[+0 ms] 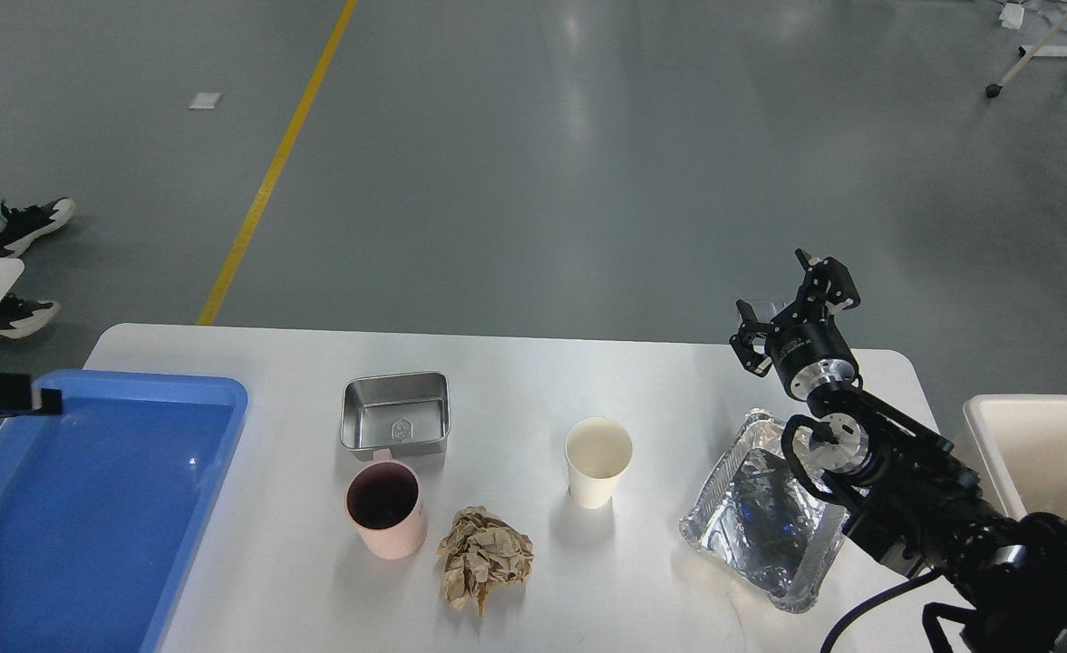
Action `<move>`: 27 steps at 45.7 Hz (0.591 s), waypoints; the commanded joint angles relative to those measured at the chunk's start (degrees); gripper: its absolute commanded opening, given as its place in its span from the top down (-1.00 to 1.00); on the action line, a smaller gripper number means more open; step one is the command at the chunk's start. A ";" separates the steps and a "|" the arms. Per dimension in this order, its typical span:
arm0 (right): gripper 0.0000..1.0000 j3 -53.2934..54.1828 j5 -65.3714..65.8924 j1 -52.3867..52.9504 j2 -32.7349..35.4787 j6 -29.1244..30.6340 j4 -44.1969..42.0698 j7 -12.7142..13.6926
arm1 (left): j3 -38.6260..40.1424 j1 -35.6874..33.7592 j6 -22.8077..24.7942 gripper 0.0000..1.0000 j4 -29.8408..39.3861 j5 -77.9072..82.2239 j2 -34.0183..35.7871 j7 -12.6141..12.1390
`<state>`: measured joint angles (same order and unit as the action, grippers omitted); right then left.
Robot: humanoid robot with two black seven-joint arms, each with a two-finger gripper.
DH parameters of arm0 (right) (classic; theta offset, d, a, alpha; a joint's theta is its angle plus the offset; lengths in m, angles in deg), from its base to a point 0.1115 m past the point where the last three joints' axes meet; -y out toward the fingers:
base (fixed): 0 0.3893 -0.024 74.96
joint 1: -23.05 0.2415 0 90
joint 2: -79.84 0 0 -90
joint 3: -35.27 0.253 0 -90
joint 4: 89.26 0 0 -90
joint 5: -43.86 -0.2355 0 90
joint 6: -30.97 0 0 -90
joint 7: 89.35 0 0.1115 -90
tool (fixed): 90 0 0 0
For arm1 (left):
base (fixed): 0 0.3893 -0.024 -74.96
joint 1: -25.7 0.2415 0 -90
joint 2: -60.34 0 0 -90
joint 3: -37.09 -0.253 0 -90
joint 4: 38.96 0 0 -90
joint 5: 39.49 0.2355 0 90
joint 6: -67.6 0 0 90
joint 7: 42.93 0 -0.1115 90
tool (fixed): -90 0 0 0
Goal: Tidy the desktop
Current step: 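Reach the left gripper toward the pink mug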
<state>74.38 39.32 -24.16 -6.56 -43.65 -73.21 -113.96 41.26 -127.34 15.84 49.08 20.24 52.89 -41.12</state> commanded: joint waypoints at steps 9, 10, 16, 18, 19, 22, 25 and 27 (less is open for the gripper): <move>-1.00 0.00 0.05 -0.17 0.44 0.00 -0.06 0.00 | -0.83 1.78 -2.99 -0.96 -4.54 0.56 -18.30 -1.37; -1.00 0.00 -0.03 -0.17 0.52 0.00 -0.14 0.00 | -0.91 2.22 -2.99 -0.96 -4.54 0.74 -19.09 -1.46; -1.00 0.00 -0.04 -0.52 0.79 0.00 -0.06 0.00 | -0.91 4.59 -2.99 -0.96 -4.81 0.83 -22.96 -4.27; -1.00 0.00 0.05 -0.61 0.88 0.00 -0.06 0.00 | -0.83 5.30 -2.99 -0.96 -4.81 0.83 -24.01 -6.02; -1.00 0.00 -0.03 -0.69 0.88 0.00 -0.06 0.00 | -0.83 5.73 -2.99 -0.96 -4.81 0.83 -24.54 -6.90; -1.00 -0.08 0.05 -0.78 1.05 0.09 -0.06 0.00 | -0.74 6.62 -3.08 -0.96 -4.89 0.83 -25.68 -8.93; -1.00 -0.08 -0.04 -0.87 1.14 0.18 -0.14 0.00 | -0.74 7.14 -3.43 -0.96 -6.03 0.83 -27.09 -9.63; -1.00 0.00 0.05 -0.87 1.14 0.18 -0.15 0.00 | -0.74 7.41 -3.69 -0.96 -7.26 0.83 -28.32 -9.72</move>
<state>74.36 39.34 -24.95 -5.50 -43.59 -73.27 -113.96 40.45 -120.84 12.64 43.89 21.07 27.16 -49.66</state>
